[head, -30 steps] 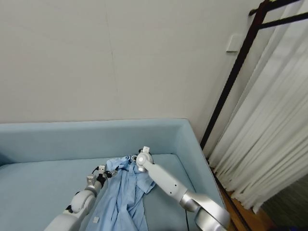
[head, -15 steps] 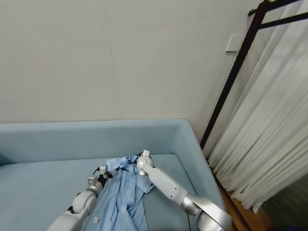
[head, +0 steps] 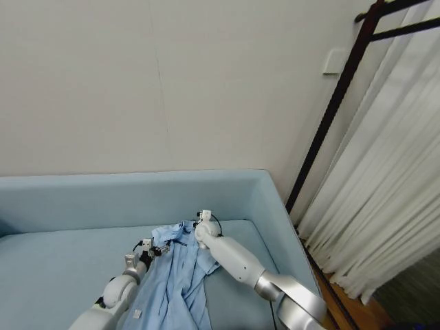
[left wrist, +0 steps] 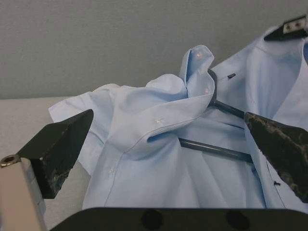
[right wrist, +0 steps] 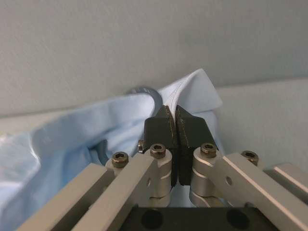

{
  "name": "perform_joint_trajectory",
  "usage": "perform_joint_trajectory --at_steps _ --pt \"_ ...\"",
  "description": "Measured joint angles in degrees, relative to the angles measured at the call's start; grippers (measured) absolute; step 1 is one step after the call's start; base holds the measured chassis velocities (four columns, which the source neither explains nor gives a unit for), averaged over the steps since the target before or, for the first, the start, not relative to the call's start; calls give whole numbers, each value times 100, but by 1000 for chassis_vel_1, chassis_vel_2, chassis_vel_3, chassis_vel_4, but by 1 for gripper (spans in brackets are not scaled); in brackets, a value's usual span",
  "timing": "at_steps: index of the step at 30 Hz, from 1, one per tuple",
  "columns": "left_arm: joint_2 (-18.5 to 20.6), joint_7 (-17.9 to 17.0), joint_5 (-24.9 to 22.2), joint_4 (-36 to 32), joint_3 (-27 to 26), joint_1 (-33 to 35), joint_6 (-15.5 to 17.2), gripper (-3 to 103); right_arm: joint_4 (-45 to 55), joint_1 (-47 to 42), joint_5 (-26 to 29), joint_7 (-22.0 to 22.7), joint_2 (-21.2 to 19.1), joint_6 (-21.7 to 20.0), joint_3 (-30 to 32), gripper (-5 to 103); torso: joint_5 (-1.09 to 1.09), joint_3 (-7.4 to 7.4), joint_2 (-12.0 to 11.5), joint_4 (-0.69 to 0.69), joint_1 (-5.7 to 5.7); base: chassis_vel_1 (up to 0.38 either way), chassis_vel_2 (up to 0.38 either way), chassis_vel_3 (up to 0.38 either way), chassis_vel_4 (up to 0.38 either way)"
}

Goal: Pick up the clothes from the sofa and hang them on the clothes hanger.

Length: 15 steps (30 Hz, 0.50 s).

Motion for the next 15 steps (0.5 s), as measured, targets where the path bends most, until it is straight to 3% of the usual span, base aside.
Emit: perform_joint_trajectory --at_steps 8,12,14,15 --pt "-83 8 21 68 48 -42 -8 100 -291 40 -227 -126 302 31 -178 -3 0 -1 0 3 0 0 0 0 0" --pt "-145 8 51 88 68 -40 -41 100 -248 -312 -377 -255 304 -5 -294 13 -1 0 0 -2 0 0 0 0 0" --pt "-145 9 52 76 71 -32 -45 100 -125 -398 -381 -258 294 -51 -295 13 0 0 0 -1 0 0 0 0 0" --pt "-143 8 53 67 71 -27 -46 100 -27 -450 -385 -263 268 -78 -300 19 0 -1 0 1 0 0 0 0 0"
